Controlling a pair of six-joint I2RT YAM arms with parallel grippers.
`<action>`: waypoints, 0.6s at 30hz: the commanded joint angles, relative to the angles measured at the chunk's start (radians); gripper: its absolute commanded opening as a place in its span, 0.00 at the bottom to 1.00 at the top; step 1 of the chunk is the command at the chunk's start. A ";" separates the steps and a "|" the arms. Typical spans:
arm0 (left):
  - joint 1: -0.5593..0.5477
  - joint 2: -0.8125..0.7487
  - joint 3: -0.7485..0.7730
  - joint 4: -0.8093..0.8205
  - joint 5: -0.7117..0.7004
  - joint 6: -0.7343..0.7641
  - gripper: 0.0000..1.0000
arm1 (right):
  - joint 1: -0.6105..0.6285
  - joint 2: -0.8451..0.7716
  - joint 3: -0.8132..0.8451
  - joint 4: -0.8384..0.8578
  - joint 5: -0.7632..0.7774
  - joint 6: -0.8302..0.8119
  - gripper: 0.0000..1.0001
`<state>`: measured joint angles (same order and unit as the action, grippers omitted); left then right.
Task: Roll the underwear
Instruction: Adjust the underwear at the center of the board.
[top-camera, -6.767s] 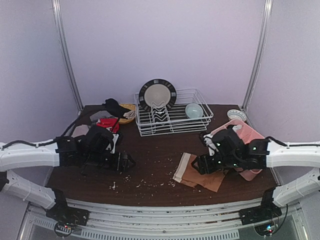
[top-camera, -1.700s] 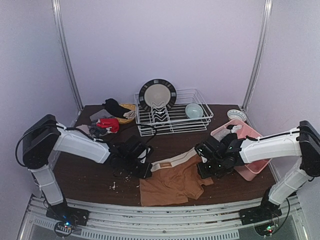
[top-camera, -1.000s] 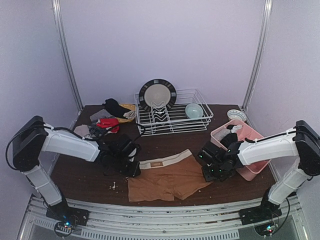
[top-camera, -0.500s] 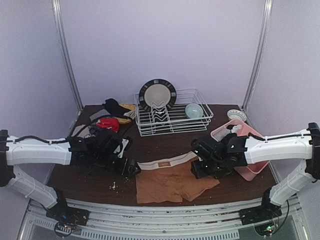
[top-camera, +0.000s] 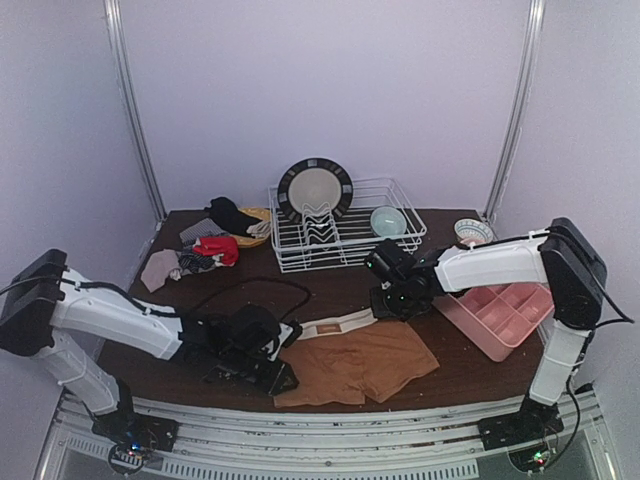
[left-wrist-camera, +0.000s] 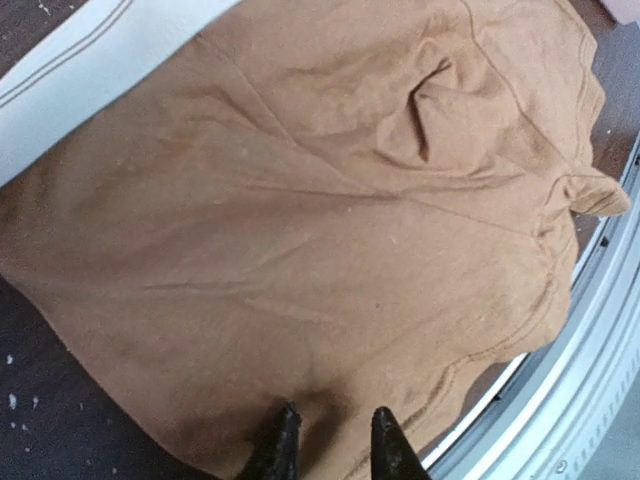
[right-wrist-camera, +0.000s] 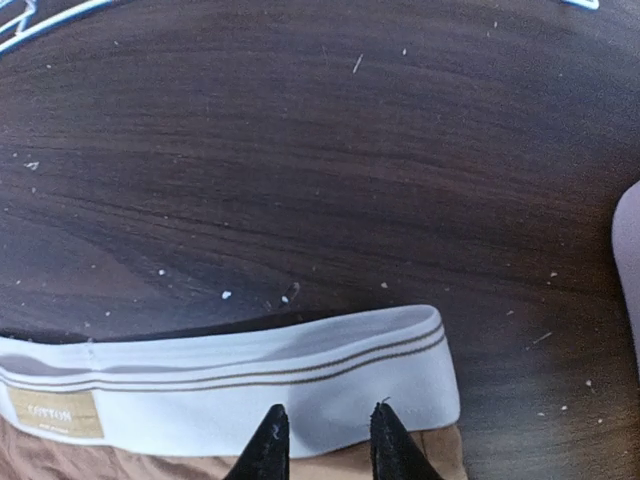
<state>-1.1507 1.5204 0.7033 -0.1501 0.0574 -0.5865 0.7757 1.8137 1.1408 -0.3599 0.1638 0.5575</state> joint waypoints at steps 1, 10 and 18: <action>-0.012 0.067 -0.009 0.108 -0.009 -0.040 0.18 | -0.006 0.091 0.073 -0.081 -0.009 -0.021 0.26; -0.111 0.053 -0.035 0.090 -0.091 -0.111 0.11 | -0.017 0.269 0.279 -0.139 -0.059 -0.092 0.21; -0.161 -0.075 -0.047 -0.052 -0.218 -0.194 0.42 | -0.006 0.248 0.421 -0.208 -0.083 -0.147 0.39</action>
<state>-1.3087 1.5429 0.6712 -0.1135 -0.0673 -0.7261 0.7628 2.1296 1.5455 -0.4911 0.0998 0.4526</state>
